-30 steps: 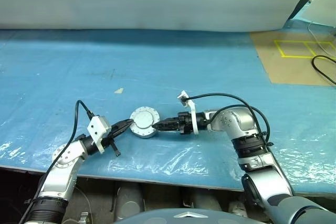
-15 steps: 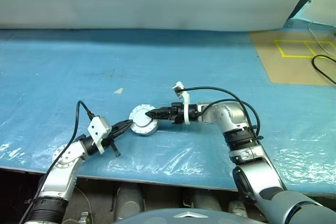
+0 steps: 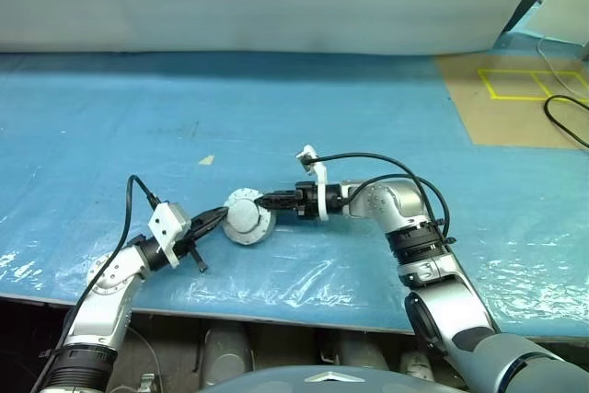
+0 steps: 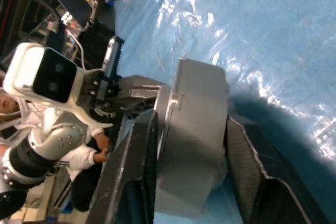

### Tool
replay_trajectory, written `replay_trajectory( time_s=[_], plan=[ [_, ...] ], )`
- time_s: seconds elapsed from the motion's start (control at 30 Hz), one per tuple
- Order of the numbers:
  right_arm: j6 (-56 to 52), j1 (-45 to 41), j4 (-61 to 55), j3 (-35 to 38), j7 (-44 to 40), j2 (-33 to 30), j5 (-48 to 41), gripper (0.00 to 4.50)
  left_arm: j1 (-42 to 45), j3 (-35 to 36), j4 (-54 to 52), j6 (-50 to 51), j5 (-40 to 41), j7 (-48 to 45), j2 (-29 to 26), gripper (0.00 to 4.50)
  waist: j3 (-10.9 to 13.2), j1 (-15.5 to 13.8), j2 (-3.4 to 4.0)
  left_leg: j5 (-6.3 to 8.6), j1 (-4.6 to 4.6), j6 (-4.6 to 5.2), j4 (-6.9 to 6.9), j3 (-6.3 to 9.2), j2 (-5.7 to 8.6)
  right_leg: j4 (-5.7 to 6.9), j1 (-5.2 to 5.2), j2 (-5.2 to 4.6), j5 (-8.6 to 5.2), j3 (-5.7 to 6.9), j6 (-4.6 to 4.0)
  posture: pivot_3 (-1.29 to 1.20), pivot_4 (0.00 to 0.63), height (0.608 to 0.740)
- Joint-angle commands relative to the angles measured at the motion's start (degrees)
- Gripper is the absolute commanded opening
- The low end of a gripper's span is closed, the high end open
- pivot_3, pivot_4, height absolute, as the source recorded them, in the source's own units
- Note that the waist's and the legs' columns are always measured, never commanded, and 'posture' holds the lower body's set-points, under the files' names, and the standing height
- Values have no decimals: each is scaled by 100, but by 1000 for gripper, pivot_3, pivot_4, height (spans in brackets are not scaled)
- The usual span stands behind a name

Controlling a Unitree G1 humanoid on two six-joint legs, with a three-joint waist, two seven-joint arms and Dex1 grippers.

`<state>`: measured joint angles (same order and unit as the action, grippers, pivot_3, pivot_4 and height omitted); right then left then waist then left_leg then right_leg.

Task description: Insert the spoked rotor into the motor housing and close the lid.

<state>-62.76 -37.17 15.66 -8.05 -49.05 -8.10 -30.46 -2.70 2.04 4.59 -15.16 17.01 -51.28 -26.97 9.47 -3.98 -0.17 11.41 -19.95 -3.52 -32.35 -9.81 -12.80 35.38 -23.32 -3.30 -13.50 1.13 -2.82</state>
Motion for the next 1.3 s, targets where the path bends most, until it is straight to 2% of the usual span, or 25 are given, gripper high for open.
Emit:
replay_trajectory(
  time_s=[0.03,0.33,0.5,0.7,0.87,1.07,1.27,1.3],
  plan=[
    [-18,-9,-80,-209,-188,155,-129,1195,-10,-128,-30,59,-44,-39,27,0,0,0,1,0,1,0,0,0,1,1,0,0,0,-1,0,0,150,740],
    [62,-25,30,-239,-228,116,-33,1194,20,-30,-153,205,138,40,42,0,0,1,1,0,3,0,0,-1,0,3,-1,0,0,-2,0,0,150,740],
    [14,-90,166,-11,-59,137,-52,1194,-63,259,-1063,927,931,118,-27,0,0,14,1,0,-1,0,0,-2,-2,4,-6,2,0,-2,-1,0,150,740],
    [-200,-47,397,462,175,-23,-140,1194,-381,890,-2495,2331,2176,319,-529,0,2,12,3,0,-9,-1,6,-4,-2,6,-18,4,-4,-1,-7,0,150,740],
    [-886,-59,423,1470,622,-76,-695,1194,-463,1456,-2605,2901,2784,604,-599,0,6,-51,8,0,-15,-1,4,-5,4,2,-18,1,-5,-1,-7,0,150,740],
    [-1759,-232,139,2788,1152,157,-1495,1194,-412,1528,-2415,3610,3336,855,-379,0,7,-43,7,0,-17,-2,4,-5,0,2,-25,6,-4,-2,-7,0,150,740],
    [-2019,-464,-401,3509,1760,593,-2039,1194,-238,1486,-2008,4114,3788,889,18,0,8,9,7,-2,-54,-6,4,-7,-5,23,-75,19,5,-6,8,0,150,740],
    [-2021,-528,-437,3586,1865,660,-2095,1194,-175,1552,-1903,4227,4009,931,146,180,8,0,8,-2,-56,-7,4,-7,-6,24,-78,19,8,-6,12,0,150,740]
  ],
)
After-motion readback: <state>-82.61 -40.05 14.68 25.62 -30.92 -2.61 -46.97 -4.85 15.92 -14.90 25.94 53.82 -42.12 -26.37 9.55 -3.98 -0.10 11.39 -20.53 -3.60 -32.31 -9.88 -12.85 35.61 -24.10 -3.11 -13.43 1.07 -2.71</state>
